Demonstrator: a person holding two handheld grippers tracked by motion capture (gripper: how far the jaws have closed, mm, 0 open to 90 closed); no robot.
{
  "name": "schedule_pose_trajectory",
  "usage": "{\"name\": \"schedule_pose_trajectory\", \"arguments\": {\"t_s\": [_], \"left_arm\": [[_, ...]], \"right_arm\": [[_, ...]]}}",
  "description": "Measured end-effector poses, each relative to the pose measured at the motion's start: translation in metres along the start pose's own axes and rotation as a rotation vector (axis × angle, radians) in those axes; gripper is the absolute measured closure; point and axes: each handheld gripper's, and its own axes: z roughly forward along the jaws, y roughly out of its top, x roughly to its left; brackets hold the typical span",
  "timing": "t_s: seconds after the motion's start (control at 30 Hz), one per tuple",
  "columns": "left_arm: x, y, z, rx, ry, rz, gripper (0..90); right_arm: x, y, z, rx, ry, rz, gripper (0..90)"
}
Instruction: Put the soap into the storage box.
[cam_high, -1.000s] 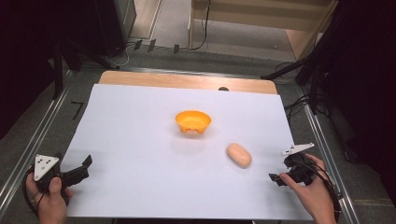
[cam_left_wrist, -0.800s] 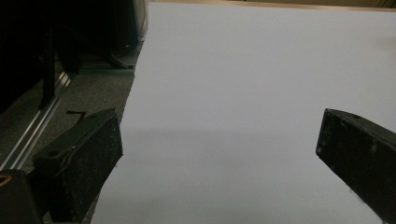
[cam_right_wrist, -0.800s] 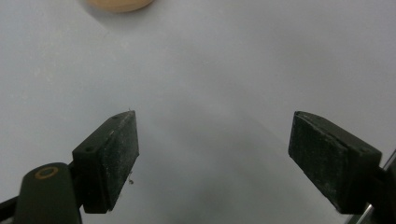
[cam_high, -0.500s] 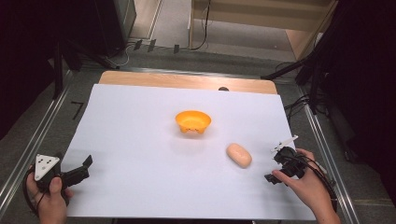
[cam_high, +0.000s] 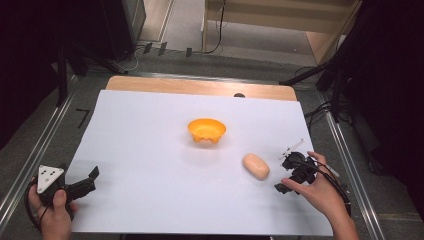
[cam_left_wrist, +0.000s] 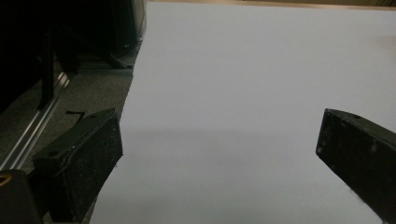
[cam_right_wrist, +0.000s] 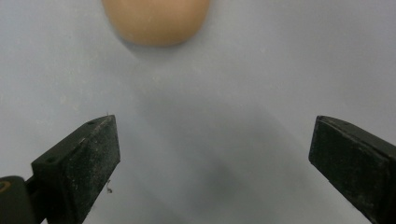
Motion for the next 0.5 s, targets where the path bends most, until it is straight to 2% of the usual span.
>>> {"name": "schedule_pose_trajectory", "arguments": {"t_s": [0.5], "left_arm": [[0.0, 0.0, 0.0, 0.002, -0.002, 0.003, 1.2]], "right_arm": [[0.009, 0.03, 0.001, -0.005, 0.005, -0.034, 2.2]]}}
